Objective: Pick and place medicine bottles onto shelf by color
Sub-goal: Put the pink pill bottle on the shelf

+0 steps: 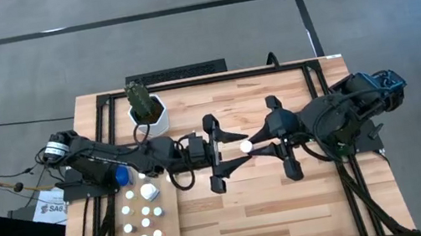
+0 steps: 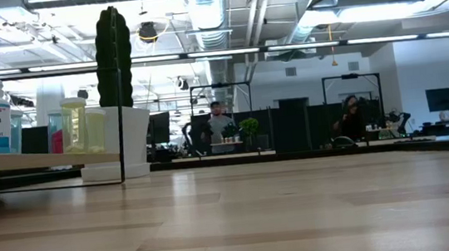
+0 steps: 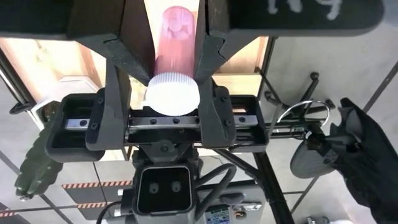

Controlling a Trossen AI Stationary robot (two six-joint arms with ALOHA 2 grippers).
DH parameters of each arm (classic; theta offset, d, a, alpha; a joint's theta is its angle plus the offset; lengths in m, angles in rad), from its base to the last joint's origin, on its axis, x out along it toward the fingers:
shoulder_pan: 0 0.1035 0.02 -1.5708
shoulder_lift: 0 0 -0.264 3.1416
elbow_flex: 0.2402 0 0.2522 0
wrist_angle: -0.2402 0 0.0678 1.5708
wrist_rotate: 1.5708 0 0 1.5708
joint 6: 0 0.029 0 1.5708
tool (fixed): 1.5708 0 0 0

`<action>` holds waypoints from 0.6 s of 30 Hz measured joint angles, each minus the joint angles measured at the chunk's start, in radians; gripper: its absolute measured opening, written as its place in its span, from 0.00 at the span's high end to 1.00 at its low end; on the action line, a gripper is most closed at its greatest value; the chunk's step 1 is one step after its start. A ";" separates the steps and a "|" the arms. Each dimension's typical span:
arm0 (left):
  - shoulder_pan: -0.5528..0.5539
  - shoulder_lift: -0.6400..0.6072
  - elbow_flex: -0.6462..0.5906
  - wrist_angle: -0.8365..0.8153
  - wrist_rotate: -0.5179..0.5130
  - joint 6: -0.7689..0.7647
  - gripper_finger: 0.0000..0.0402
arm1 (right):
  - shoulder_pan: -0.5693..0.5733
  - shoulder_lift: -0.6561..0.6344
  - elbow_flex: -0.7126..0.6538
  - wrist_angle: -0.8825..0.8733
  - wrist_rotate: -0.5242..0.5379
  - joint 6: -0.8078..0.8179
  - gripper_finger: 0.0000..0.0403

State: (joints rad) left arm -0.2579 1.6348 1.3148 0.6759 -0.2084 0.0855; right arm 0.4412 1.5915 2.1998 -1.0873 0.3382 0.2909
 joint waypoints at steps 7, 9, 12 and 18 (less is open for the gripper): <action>0.014 0.000 0.000 0.014 0.054 -0.039 0.44 | 0.000 0.001 0.000 0.005 0.000 -0.001 0.73; 0.016 0.000 0.000 0.016 0.055 -0.039 0.44 | 0.000 0.001 0.000 0.011 -0.001 -0.002 0.73; 0.016 0.000 0.000 0.017 0.054 -0.024 0.47 | 0.000 0.001 0.000 0.021 0.000 -0.005 0.73; 0.027 0.000 0.000 0.018 0.109 -0.027 0.61 | -0.011 0.001 0.000 0.028 -0.001 -0.004 0.73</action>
State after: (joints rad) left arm -0.2307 1.6348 1.3148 0.6941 -0.0990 0.0581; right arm 0.4298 1.5929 2.1998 -1.0595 0.3376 0.2871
